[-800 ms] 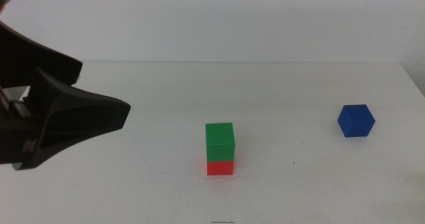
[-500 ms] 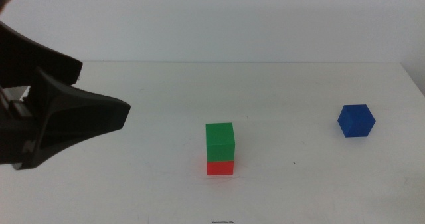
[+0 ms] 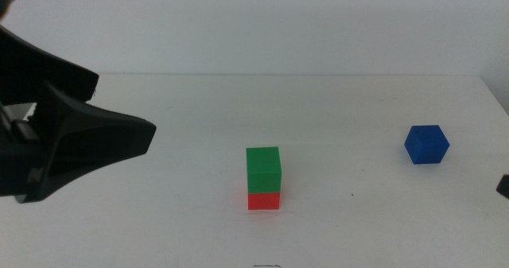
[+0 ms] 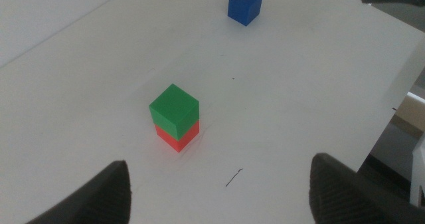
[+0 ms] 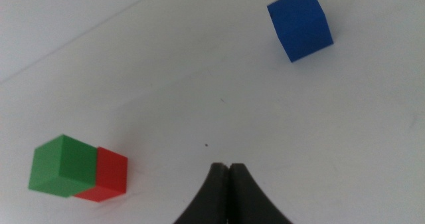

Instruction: Stack red cubes first, then green, then blue cubes in a specific spot.

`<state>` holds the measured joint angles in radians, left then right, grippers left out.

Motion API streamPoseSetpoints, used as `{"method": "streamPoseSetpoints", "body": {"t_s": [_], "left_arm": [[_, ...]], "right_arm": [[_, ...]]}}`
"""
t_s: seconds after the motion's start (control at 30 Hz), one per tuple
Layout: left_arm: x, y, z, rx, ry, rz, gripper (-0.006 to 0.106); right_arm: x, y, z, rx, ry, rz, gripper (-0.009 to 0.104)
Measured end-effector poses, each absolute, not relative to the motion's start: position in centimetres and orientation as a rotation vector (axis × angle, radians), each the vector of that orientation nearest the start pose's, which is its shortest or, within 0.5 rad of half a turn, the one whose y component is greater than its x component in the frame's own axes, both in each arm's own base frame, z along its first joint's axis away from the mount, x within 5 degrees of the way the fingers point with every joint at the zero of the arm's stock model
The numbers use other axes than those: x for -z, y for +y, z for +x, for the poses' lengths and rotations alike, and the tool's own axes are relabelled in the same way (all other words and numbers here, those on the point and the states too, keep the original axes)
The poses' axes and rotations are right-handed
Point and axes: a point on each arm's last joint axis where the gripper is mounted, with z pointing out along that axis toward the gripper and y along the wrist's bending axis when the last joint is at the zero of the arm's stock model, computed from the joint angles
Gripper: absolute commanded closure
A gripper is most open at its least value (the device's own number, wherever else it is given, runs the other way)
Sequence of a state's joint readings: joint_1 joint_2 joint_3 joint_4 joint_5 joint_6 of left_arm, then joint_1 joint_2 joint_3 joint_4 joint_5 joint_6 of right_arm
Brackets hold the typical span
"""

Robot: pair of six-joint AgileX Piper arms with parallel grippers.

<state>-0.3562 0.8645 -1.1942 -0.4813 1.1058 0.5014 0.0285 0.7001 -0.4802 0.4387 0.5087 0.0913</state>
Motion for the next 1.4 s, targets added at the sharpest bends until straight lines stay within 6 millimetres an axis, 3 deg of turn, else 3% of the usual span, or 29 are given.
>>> {"method": "streamPoseSetpoints", "body": {"t_s": [0.17,0.43,0.6,0.8,0.97,1.1,1.27,1.33,1.4], "left_arm": [[-43.5,-8.2,11.1,0.517,1.998,0.899,0.011],[-43.5,-8.2,11.1,0.517,1.997,0.900,0.011],[-43.5,-8.2,11.1,0.517,1.997,0.900,0.011],[-43.5,-8.2,11.1,0.517,1.997,0.900,0.011],[-43.5,-8.2,11.1,0.517,1.997,0.900,0.011],[-43.5,-8.2,11.1,0.517,1.997,0.900,0.011],[-43.5,-8.2,11.1,0.517,1.997,0.900,0.011],[-43.5,-8.2,11.1,0.517,1.997,0.900,0.011],[-43.5,-8.2,11.1,0.517,1.997,0.900,0.011]], "right_arm": [[-28.7,2.3,15.3,-0.472,2.167,0.305,0.096],[-32.9,2.3,21.0,-0.432,2.121,0.238,0.096],[-32.9,2.3,22.9,-0.421,2.126,0.242,0.096],[-32.6,2.3,23.4,-0.411,2.135,0.244,0.094],[-33.1,2.4,24.4,-0.414,2.183,0.222,0.074],[-34.0,2.6,27.1,-0.387,2.282,0.157,0.044],[-33.1,2.3,31.4,-0.269,2.459,0.070,0.008],[-32.5,2.1,32.9,-0.224,2.531,0.051,0.001],[-31.8,2.0,34.6,-0.184,2.601,0.034,0.001]]}}
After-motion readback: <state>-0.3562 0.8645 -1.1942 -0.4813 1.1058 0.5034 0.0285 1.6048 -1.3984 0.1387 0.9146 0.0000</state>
